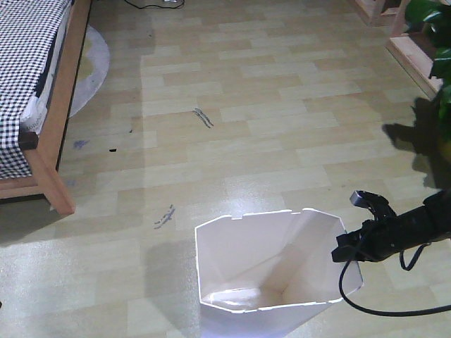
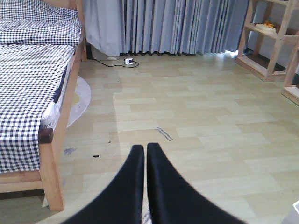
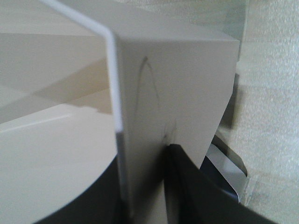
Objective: Move trash bin to bedside with robot
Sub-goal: 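Drive the base toward the bed carrying the bin in the right gripper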
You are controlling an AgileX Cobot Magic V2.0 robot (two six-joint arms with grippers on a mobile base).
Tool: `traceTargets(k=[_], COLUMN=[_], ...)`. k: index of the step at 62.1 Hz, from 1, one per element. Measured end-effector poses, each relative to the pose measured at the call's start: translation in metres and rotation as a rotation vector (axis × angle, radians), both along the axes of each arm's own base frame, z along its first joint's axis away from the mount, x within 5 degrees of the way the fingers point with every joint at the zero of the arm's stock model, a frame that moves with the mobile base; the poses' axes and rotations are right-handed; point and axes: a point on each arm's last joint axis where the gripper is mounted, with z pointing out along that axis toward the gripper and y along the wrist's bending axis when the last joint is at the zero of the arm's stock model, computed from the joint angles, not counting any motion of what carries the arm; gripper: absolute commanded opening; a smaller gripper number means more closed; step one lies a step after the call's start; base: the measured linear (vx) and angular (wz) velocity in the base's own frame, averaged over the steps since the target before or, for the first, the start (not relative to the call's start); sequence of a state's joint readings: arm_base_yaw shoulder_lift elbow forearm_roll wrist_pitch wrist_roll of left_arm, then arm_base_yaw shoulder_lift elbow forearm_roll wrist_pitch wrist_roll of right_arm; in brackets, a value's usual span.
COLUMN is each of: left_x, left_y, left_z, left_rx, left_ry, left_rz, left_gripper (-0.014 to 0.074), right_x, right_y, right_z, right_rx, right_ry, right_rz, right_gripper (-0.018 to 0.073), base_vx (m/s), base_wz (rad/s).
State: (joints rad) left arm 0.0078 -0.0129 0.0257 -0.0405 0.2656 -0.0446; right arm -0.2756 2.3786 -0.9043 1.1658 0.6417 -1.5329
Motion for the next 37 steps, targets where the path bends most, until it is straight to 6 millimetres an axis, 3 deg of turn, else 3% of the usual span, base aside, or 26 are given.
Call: traceTargets(k=[37], left_x=[0.0000], left_y=[0.0000], left_z=[0.0000], left_rx=[0.000], left_ry=[0.000], left_rz=[0.000], left_gripper=[-0.0006], right_x=[0.0000], right_y=[-0.0003], right_z=[-0.0002], right_rx=[-0.004], right_ry=[-0.001], right_rz=[0.000], right_gripper=[-0.0003], base_vx=[0.31], base_wz=[0.10])
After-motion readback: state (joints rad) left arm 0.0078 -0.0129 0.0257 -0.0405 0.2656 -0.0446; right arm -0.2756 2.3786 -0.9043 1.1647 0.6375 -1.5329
